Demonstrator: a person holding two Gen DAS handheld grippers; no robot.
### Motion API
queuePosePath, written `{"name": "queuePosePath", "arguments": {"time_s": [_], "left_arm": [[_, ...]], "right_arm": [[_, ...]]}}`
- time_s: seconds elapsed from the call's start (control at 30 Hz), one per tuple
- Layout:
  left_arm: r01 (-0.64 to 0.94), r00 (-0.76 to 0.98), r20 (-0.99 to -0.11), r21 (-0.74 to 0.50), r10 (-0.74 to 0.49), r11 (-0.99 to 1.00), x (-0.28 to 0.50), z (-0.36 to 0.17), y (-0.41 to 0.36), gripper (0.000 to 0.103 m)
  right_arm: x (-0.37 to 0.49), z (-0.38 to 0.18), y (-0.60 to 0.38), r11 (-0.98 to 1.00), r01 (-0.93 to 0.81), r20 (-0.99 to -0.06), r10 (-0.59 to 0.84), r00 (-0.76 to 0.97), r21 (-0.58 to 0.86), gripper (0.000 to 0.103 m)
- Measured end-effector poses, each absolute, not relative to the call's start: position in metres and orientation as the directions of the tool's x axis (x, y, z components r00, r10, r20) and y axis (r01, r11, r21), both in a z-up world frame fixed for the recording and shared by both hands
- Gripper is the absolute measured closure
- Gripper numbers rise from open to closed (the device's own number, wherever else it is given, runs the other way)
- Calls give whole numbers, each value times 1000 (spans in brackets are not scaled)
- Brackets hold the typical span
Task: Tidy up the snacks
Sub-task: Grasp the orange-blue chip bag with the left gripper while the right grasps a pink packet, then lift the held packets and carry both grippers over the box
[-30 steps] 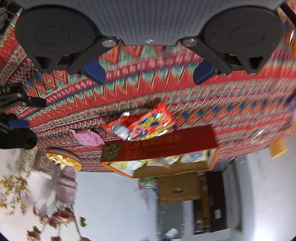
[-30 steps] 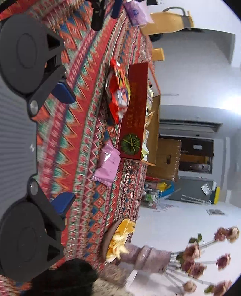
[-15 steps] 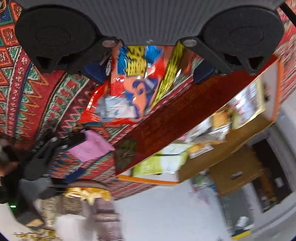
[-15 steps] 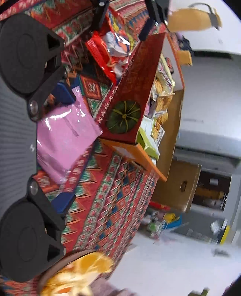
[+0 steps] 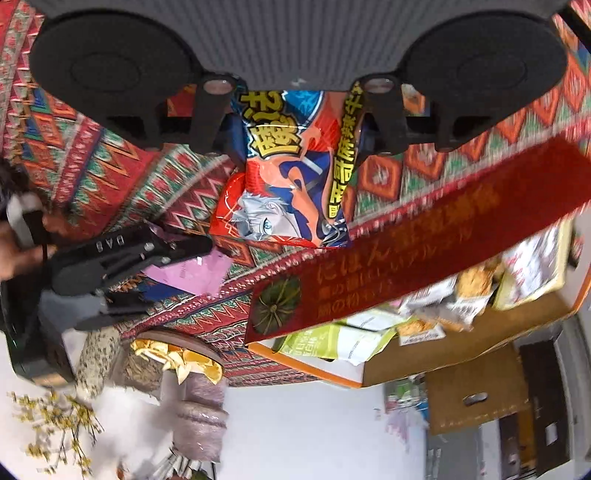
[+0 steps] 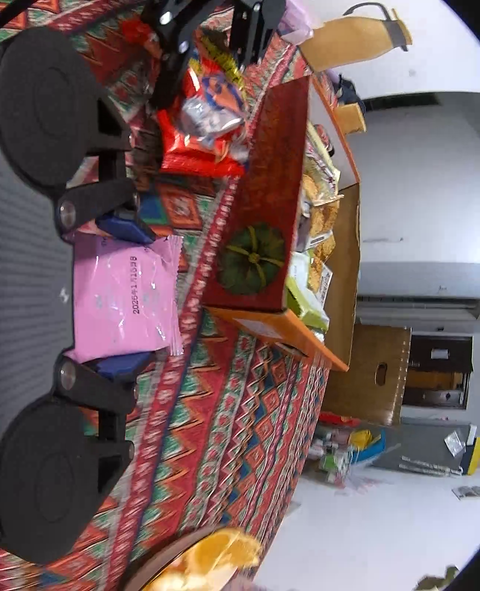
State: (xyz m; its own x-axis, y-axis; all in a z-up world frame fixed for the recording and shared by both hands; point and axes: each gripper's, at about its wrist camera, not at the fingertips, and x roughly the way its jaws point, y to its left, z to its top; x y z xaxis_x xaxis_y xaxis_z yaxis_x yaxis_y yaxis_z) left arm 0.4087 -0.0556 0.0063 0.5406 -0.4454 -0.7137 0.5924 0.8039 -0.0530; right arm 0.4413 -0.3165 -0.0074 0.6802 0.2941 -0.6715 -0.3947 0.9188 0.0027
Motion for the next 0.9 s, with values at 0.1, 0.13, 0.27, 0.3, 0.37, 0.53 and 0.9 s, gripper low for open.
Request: {"name": "queuePosePath", "arguments": {"time_s": [0.1, 0.13, 0.27, 0.3, 0.37, 0.53, 0.9], "left_arm": [[513, 571, -721, -60, -393, 856, 378, 13, -45, 50], [490, 583, -714, -72, -388, 869, 366, 15, -40, 50], [393, 638, -689, -93, -344, 915, 308, 20, -17, 50], [361, 652, -687, -91, -321, 928, 292, 19, -13, 50], [292, 664, -692, -109, -283, 950, 261, 17, -3, 50], [162, 675, -691, -202, -258, 966, 200, 20, 22, 50], [183, 731, -630, -186, -261, 965, 153, 40, 25, 50]], "right_arm": [[405, -4, -315, 949, -316, -672, 221, 707, -20, 42], [389, -3, -313, 953, -303, -667, 214, 713, -18, 42], [321, -2, -308, 958, -283, -652, 240, 719, 41, 42], [306, -2, -307, 961, -272, -650, 243, 720, 58, 42], [274, -1, -302, 969, -224, -644, 237, 727, 103, 42], [209, -1, -276, 955, -256, -639, 290, 712, 149, 42], [161, 15, -243, 936, -337, -609, 327, 723, 103, 42]]}}
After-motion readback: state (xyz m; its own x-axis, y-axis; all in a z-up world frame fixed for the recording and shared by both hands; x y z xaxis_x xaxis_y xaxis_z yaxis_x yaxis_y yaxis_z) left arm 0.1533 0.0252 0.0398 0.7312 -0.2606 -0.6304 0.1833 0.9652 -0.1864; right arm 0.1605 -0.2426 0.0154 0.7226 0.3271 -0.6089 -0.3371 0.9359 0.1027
